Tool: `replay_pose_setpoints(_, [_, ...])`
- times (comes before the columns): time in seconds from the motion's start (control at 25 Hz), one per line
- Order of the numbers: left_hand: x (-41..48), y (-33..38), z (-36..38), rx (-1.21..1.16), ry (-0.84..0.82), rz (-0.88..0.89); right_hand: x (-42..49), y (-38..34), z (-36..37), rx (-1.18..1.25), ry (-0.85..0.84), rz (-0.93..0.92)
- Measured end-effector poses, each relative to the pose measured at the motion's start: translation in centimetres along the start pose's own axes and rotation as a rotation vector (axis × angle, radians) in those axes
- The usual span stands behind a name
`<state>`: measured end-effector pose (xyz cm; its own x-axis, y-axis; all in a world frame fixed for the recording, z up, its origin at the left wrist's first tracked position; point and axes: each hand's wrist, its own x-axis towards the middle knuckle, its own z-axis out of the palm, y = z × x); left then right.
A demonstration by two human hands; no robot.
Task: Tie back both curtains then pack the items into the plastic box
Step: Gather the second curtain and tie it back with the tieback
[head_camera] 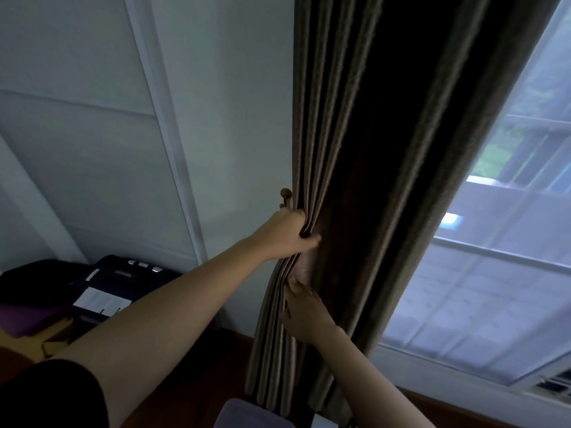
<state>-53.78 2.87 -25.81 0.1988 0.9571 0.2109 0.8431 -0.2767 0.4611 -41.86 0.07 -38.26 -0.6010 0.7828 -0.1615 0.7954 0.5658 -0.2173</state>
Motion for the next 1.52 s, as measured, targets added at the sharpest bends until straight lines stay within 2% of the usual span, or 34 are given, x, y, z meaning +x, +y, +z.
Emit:
replay_pose_setpoints(0.04, [0.0, 0.1, 0.1, 0.033, 0.029, 0.011, -0.6, 0.3, -0.6, -0.013, 0.117, -0.027])
replay_pose_setpoints(0.12, [-0.1, -0.3, -0.2, 0.037, 0.049, 0.018, -1.7, 0.9, -2.1, 0.043, 0.702, 0.018])
replay_pose_setpoints(0.2, [-0.3, -1.0, -0.6, -0.008, 0.035, 0.019, -2.4, 1.6, -4.6, 0.282, 1.244, 0.131])
replay_pose_setpoints(0.24, [-0.4, -1.3, -0.8, -0.030, 0.028, 0.015, -2.4, 1.8, -6.3, 0.391, 1.344, 0.163])
replay_pose_setpoints(0.32, [-0.6, -1.7, -0.9, -0.035, 0.015, -0.002, -1.4, 2.4, -9.2, 0.545, 1.295, 0.228])
replay_pose_setpoints(0.4, [-0.7, -1.9, -0.9, -0.032, 0.003, -0.004, 0.1, 3.0, -11.0, 0.653, 1.212, 0.366])
replay_pose_setpoints(0.52, [-0.9, -2.1, -1.0, -0.040, 0.000, 0.025, 1.2, 4.1, -11.3, 0.573, 1.145, 0.542])
replay_pose_setpoints(0.6, [-0.9, -2.4, -0.9, -0.056, 0.002, 0.017, 1.4, 4.0, -10.7, 0.610, 1.161, 0.493])
replay_pose_setpoints(0.72, [-0.6, -2.5, -0.7, -0.076, 0.022, -0.012, 1.4, 2.6, -8.7, 0.683, 1.064, 0.438])
replay_pose_setpoints(0.88, [-0.1, -2.4, -0.5, -0.073, 0.026, -0.026, 1.4, 1.1, -2.6, 0.476, 0.761, 0.312])
replay_pose_setpoints(1.0, [-0.4, -2.4, 0.1, -0.141, 0.034, 0.029, 1.7, 0.3, -0.4, 0.432, 0.540, 0.308])
replay_pose_setpoints(1.24, [-2.1, -2.1, 2.9, -0.642, 0.438, -0.028, 2.1, -0.3, 0.4, 0.471, 0.505, 0.270])
replay_pose_setpoints(1.28, [-1.9, -1.8, 2.8, -0.739, 0.415, -0.096, 2.0, -0.3, 0.5, 0.464, 0.497, 0.268])
replay_pose_setpoints(1.36, [-1.2, -1.8, 1.7, -0.792, 0.242, -0.231, 1.8, -0.5, 0.4, 0.468, 0.471, 0.243])
replay_pose_setpoints(1.44, [-0.5, -2.0, 0.3, -0.629, 0.038, -0.226, 1.8, -0.7, 0.5, 0.482, 0.430, 0.219])
replay_pose_setpoints(1.52, [-0.2, -1.5, -0.6, -0.412, -0.056, -0.116, 1.9, -1.0, 0.4, 0.475, 0.356, 0.216])
